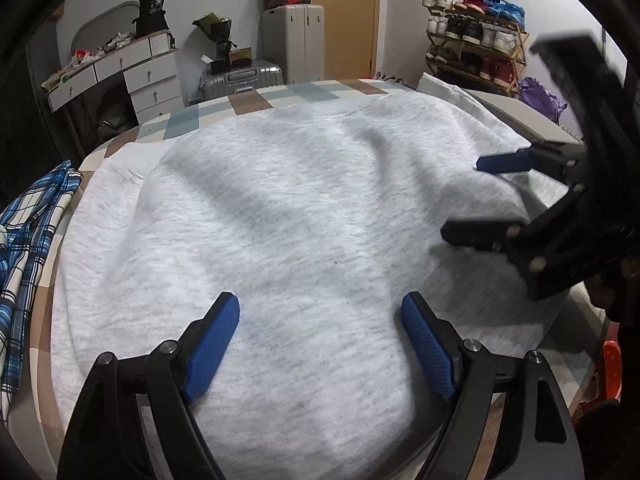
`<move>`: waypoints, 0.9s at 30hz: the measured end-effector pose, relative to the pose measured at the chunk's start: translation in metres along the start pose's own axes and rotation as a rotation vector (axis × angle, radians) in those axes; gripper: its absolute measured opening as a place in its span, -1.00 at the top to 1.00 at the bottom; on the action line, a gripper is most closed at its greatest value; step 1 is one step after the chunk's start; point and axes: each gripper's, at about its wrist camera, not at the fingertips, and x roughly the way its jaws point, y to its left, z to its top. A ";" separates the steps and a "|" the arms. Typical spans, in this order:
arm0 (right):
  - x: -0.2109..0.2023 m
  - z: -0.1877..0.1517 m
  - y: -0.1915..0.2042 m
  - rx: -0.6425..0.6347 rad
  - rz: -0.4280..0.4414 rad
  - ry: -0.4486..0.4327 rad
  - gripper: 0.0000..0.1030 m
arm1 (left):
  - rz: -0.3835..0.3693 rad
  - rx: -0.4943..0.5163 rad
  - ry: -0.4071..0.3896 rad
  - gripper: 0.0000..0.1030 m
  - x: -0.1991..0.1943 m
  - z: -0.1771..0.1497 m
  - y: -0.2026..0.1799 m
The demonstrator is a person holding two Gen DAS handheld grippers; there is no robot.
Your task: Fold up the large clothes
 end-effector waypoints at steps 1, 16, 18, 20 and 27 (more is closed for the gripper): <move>-0.002 -0.002 0.002 -0.022 -0.005 -0.012 -1.00 | -0.004 -0.002 -0.001 -0.55 -0.001 -0.001 -0.002; -0.035 -0.055 -0.087 0.062 0.081 0.023 -1.00 | -0.051 -0.041 -0.007 -0.56 -0.016 -0.007 -0.003; -0.043 -0.050 -0.083 0.043 0.029 0.021 -1.00 | -0.050 -0.043 -0.006 -0.56 -0.015 -0.007 -0.004; -0.058 -0.043 -0.081 0.051 0.014 -0.056 -1.00 | -0.048 -0.045 -0.013 -0.56 -0.016 -0.008 -0.003; -0.010 -0.021 -0.075 0.190 -0.044 0.026 -1.00 | -0.036 -0.054 -0.009 -0.57 -0.014 -0.007 -0.005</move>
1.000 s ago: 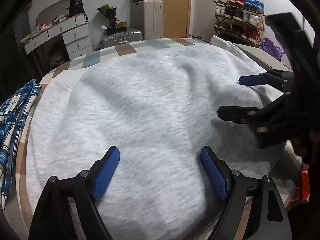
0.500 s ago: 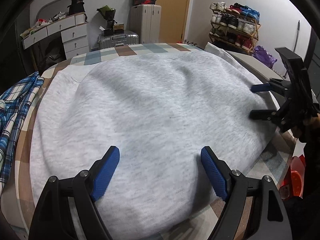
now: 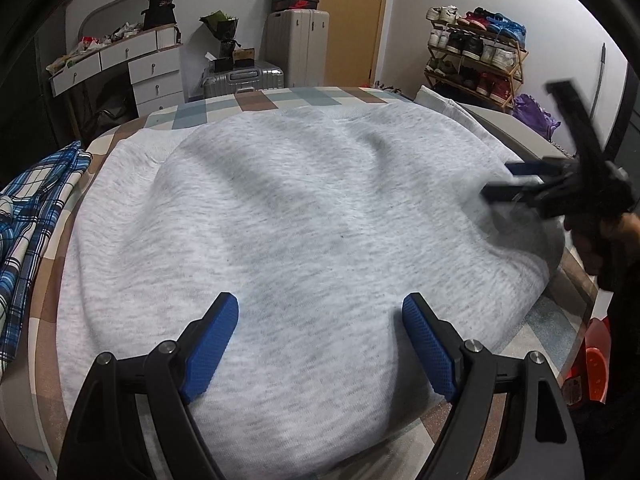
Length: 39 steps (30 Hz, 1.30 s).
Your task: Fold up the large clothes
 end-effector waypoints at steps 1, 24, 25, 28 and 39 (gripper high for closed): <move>-0.001 -0.001 -0.003 0.021 0.018 -0.025 -1.00 | 0.002 -0.002 0.005 -0.57 0.000 0.001 0.000; -0.005 0.006 -0.052 0.301 0.094 -0.057 -1.00 | -0.094 0.004 0.110 -0.69 0.102 0.094 -0.039; 0.005 0.005 -0.046 0.284 0.052 -0.036 -1.00 | -0.084 0.012 0.108 -0.69 0.101 0.093 -0.040; 0.011 0.008 -0.028 0.200 -0.052 -0.024 -1.00 | -0.064 0.014 0.127 -0.69 0.099 0.095 -0.037; 0.007 0.001 -0.037 0.200 0.001 -0.048 -1.00 | -0.006 0.061 0.126 -0.87 0.136 0.121 -0.055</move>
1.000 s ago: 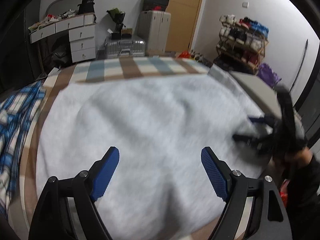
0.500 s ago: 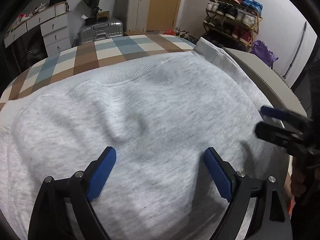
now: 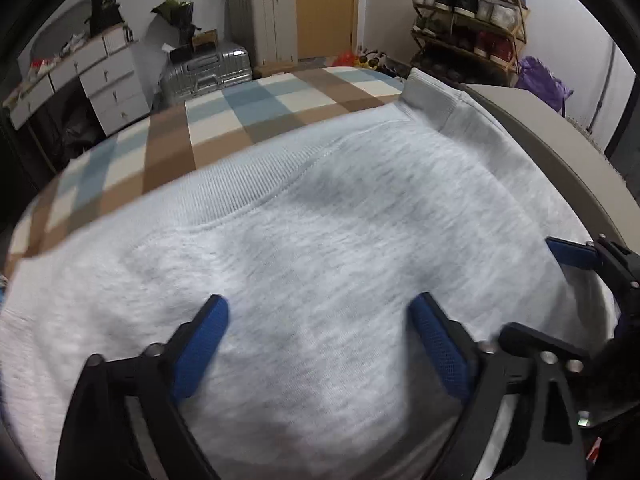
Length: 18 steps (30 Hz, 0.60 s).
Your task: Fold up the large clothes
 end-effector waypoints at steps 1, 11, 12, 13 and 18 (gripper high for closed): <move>-0.001 0.000 0.000 -0.003 0.003 -0.003 -1.00 | -0.024 -0.018 0.004 -0.87 -0.002 0.001 0.006; -0.031 0.015 -0.010 0.094 -0.024 -0.131 -1.00 | -0.060 -0.035 -0.006 -0.93 -0.005 0.001 0.008; -0.038 0.016 -0.017 0.156 0.005 -0.174 -1.00 | -0.065 -0.038 -0.008 -0.92 -0.006 0.000 0.007; -0.038 0.017 -0.023 0.197 0.011 -0.177 -1.00 | -0.071 -0.043 -0.010 -0.92 -0.007 0.000 0.007; 0.007 0.006 -0.019 0.129 -0.130 -0.044 -1.00 | -0.101 -0.058 -0.014 -0.92 -0.008 0.000 0.011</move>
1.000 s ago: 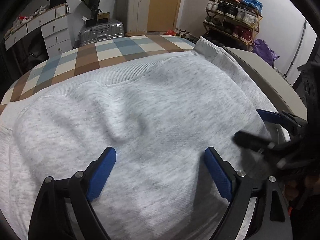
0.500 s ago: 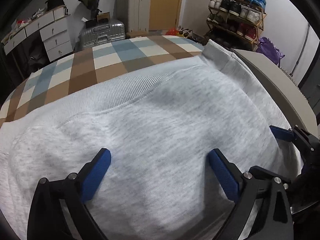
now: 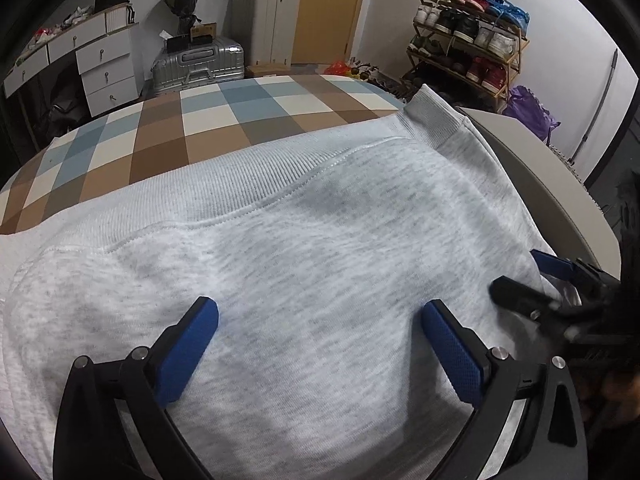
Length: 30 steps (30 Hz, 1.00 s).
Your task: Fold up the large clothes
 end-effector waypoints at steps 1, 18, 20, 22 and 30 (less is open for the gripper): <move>0.001 0.000 0.005 -0.018 -0.020 0.013 -1.00 | -0.007 -0.005 -0.002 -0.92 0.000 0.000 0.001; 0.065 0.067 0.047 -0.099 -0.047 0.107 -0.63 | -0.095 -0.058 -0.025 -0.92 -0.006 0.000 0.010; 0.064 0.070 0.048 -0.119 -0.051 0.121 -0.62 | -0.097 -0.058 -0.026 -0.92 -0.006 0.000 0.010; 0.059 0.078 0.043 -0.113 -0.010 0.148 -0.61 | -0.095 -0.056 -0.024 -0.92 -0.006 0.000 0.010; 0.068 0.091 0.026 -0.069 0.000 0.153 -0.34 | -0.091 -0.052 -0.023 -0.92 -0.007 0.000 0.011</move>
